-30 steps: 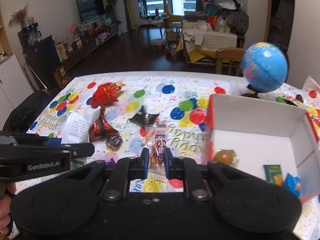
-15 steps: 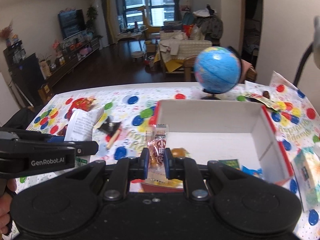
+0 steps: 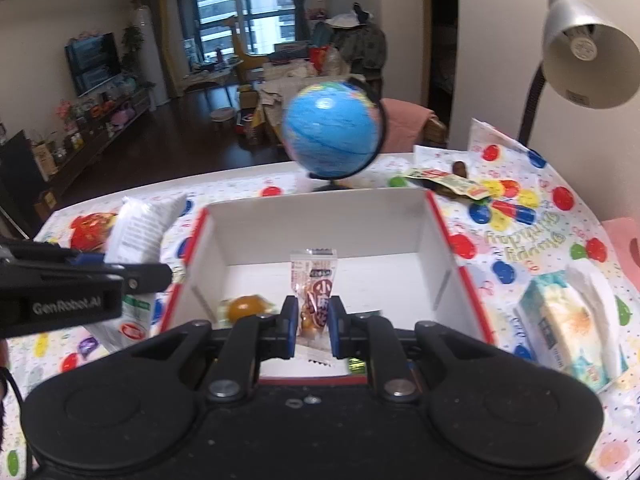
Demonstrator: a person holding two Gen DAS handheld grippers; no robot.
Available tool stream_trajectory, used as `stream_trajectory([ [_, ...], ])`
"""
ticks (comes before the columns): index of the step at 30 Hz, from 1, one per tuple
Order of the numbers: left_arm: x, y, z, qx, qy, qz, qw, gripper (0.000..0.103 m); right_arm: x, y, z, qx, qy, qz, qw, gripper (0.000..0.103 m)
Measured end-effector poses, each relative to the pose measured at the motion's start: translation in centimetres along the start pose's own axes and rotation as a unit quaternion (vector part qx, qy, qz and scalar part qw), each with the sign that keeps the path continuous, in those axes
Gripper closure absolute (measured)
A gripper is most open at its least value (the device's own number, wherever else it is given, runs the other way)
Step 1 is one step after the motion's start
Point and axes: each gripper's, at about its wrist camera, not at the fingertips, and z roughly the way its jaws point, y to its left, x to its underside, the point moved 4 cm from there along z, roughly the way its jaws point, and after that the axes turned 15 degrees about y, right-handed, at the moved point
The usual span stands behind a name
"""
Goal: Organize snacks
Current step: 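Carry the white packet and candy bar into the red box and open both tools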
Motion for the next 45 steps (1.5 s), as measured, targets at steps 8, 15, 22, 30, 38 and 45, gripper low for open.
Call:
stream_trajectory([
  [8,-3.0,-2.5,3.0,-0.005,0.012,0.032,0.9994,0.076,-1.0,-3.7,2.4,0.020,0.016,0.015,1.000,0.089],
  [15,-3.9,-3.1,6.8,-0.014,0.039,0.043,0.9982,0.076,-1.2,-5.0,6.1,0.028,0.060,0.011,0.998,0.089],
  [22,-4.2,-2.6,10.2,-0.023,0.069,0.042,0.9965,0.076,-1.1,-5.4,8.9,0.024,0.086,0.009,0.996,0.089],
  [30,-3.8,-1.7,13.0,-0.024,0.117,0.034,0.9923,0.076,-0.8,-5.2,10.3,0.027,0.109,0.007,0.994,0.085],
  [38,-3.2,-1.8,13.6,-0.017,0.138,0.035,0.9897,0.074,-0.5,-5.2,10.4,0.027,0.119,0.012,0.993,0.080],
  [45,-3.1,-1.6,11.9,-0.008,0.116,0.029,0.9928,0.038,-0.1,-5.1,9.4,0.028,0.114,0.014,0.993,0.067],
])
